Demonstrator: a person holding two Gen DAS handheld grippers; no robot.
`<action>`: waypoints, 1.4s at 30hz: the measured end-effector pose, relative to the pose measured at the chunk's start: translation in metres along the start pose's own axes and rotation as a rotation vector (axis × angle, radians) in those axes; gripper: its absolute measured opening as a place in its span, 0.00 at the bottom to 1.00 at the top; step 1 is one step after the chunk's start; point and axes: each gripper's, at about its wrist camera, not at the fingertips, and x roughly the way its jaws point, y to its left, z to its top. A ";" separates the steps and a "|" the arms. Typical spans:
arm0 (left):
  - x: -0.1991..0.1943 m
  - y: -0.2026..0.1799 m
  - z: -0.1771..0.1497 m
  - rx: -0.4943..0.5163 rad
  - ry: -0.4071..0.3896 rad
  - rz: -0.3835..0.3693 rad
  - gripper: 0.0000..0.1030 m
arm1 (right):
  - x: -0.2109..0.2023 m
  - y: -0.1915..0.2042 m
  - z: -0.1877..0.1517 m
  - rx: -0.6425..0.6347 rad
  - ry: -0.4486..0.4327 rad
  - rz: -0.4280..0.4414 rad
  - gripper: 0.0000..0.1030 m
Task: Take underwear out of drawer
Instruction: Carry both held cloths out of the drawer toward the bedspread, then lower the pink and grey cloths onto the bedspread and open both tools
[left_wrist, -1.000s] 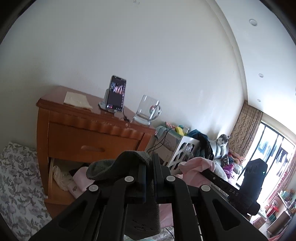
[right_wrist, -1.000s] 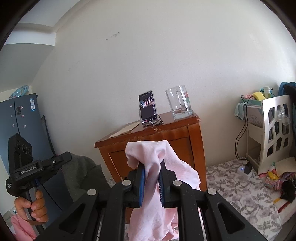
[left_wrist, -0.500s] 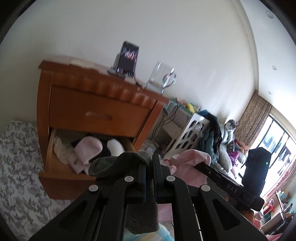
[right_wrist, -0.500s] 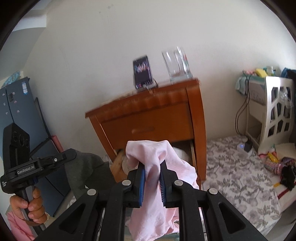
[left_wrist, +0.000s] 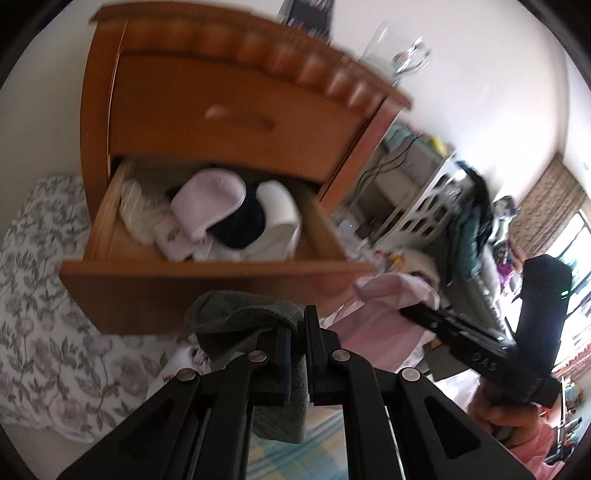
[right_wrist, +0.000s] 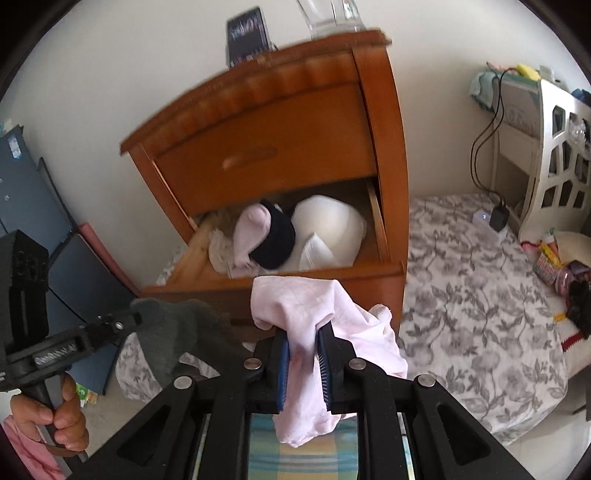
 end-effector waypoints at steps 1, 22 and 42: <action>0.006 0.002 -0.001 -0.004 0.016 0.011 0.06 | 0.005 -0.001 -0.001 0.003 0.015 -0.002 0.16; 0.084 0.044 -0.016 -0.096 0.214 0.147 0.06 | 0.083 -0.029 -0.019 0.060 0.243 -0.048 0.16; 0.109 0.064 -0.023 -0.165 0.321 0.242 0.65 | 0.107 -0.034 -0.025 0.059 0.324 -0.112 0.66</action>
